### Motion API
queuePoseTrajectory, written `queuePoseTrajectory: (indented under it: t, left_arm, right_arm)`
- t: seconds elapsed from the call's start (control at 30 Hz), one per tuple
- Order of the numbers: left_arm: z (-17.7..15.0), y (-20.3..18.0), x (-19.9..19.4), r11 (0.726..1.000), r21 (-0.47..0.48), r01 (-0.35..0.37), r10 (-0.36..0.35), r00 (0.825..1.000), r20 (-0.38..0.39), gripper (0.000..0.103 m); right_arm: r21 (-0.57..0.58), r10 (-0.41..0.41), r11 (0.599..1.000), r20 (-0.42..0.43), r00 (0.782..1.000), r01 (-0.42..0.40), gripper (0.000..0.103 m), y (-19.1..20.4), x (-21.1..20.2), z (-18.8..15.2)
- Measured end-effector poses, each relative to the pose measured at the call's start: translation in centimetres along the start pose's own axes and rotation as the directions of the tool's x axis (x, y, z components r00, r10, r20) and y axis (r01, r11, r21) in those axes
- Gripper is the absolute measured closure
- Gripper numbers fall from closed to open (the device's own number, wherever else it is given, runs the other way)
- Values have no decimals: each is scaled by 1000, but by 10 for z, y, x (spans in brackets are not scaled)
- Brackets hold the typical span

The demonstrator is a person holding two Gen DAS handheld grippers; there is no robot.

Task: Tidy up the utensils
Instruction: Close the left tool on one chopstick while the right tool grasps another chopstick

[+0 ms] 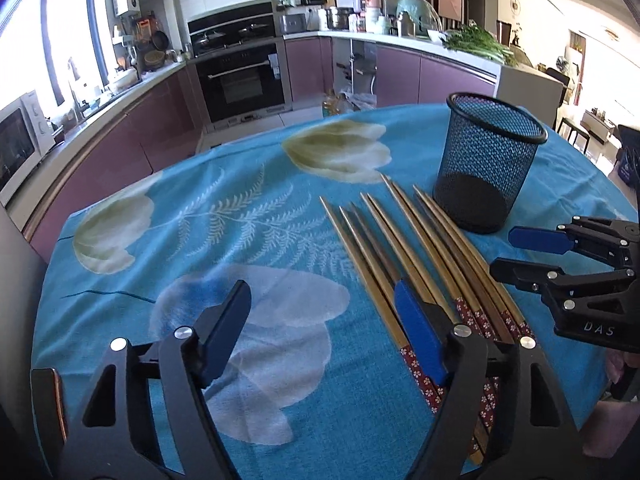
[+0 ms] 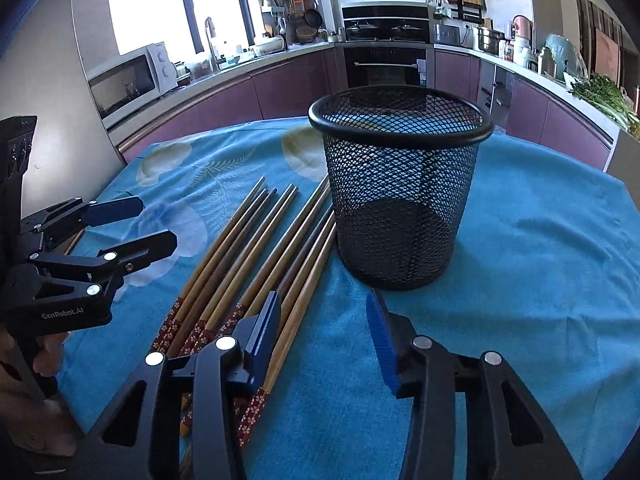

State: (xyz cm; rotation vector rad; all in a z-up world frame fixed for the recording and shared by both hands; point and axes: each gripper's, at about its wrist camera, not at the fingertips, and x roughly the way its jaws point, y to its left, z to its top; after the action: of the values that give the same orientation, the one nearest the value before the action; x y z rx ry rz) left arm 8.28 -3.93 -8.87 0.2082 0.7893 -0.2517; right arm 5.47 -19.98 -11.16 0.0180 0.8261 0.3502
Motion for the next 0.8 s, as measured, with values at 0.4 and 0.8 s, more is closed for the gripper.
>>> queuePoseTrajectory:
  t: [0.4,0.8]
  left_arm:
    - [2,-3,29,996,-21,82,-84,992,-98,50]
    - [13,0,44,994,-39,102,-106,984,-140,53]
  right_arm:
    - [-18,-18,1000,-59,998,17,70,-6,7,6]
    - [-69,-55,996,-67,996,50,74,0,18,13]
